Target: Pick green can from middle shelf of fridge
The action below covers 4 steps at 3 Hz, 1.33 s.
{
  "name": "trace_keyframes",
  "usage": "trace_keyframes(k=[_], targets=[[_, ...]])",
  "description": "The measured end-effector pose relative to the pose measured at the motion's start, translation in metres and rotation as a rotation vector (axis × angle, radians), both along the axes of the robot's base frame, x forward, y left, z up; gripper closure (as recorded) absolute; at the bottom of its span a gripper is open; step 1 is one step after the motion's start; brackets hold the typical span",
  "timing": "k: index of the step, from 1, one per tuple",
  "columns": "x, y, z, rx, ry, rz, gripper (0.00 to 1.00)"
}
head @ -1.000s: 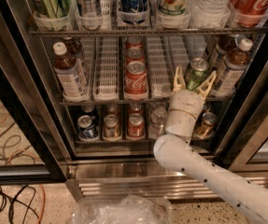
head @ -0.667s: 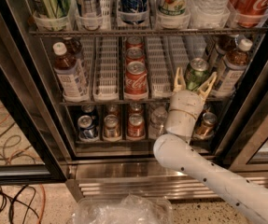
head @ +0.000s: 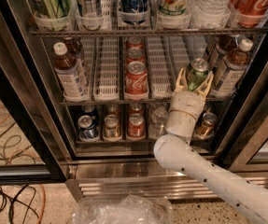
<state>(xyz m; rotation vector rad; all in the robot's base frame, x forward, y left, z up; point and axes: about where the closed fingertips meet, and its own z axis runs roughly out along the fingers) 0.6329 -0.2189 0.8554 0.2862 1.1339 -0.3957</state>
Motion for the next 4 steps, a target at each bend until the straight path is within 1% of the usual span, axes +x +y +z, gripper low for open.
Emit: trace_keyframes(k=[1, 2, 3, 4], targets=[[0.000, 0.000, 0.000, 0.000, 0.000, 0.000, 0.82], [0.000, 0.000, 0.000, 0.000, 0.000, 0.000, 1.00], [0.000, 0.000, 0.000, 0.000, 0.000, 0.000, 1.00], [0.001, 0.008, 0.017, 0.001, -0.037, 0.058, 1.00]])
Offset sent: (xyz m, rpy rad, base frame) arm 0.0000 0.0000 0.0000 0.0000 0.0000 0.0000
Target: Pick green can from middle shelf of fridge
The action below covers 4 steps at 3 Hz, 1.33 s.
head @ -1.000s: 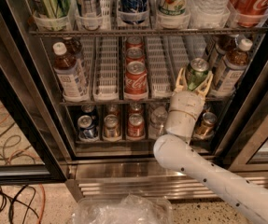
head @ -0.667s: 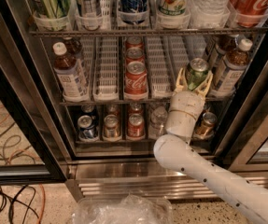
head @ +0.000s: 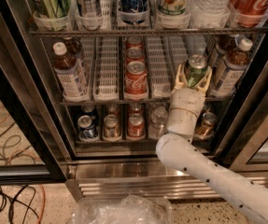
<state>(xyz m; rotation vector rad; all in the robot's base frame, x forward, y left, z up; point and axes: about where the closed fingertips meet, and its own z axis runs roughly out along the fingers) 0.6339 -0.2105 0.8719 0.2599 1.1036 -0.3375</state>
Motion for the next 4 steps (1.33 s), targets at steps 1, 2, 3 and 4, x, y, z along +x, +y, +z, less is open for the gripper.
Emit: trace_keyframes(k=[1, 2, 3, 4], targets=[[-0.005, 0.012, 0.027, 0.007, -0.037, 0.092, 1.00], [-0.008, 0.022, 0.047, 0.008, -0.068, 0.146, 1.00], [-0.014, 0.027, 0.058, -0.028, -0.037, 0.203, 1.00], [-0.030, 0.001, 0.068, -0.102, 0.066, 0.226, 1.00]])
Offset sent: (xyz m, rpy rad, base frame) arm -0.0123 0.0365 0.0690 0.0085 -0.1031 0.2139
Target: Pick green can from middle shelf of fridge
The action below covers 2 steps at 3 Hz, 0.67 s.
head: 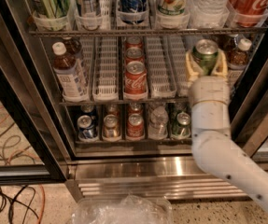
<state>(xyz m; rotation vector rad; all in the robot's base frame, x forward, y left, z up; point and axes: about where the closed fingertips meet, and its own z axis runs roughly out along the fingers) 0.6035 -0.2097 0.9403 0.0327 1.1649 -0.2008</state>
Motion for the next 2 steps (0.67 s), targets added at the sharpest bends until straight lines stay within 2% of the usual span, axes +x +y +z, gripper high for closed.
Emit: trace_keyframes(k=[1, 2], targets=[[-0.022, -0.051, 0.002, -0.109, 0.135, -0.039, 1.00], [-0.021, -0.034, 0.000, -0.140, 0.169, 0.027, 1.00]])
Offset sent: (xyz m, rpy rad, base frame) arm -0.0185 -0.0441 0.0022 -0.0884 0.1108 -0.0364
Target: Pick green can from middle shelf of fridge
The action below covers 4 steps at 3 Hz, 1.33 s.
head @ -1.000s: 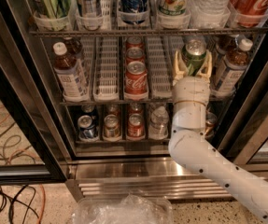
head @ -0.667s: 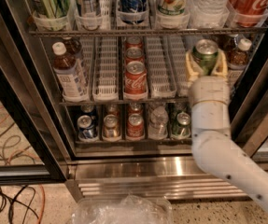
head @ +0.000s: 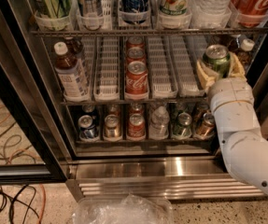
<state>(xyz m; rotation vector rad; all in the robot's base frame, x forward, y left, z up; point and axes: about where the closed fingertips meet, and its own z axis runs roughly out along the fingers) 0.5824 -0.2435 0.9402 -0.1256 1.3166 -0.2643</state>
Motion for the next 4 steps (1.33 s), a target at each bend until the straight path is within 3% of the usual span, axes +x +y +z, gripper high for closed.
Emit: trace_keyframes(k=[2, 3, 4], targets=[[0.003, 0.008, 0.001, -0.017, 0.002, -0.007, 1.00], [0.006, 0.043, -0.002, -0.090, 0.029, 0.084, 1.00], [0.006, 0.044, -0.002, -0.090, 0.029, 0.084, 1.00]])
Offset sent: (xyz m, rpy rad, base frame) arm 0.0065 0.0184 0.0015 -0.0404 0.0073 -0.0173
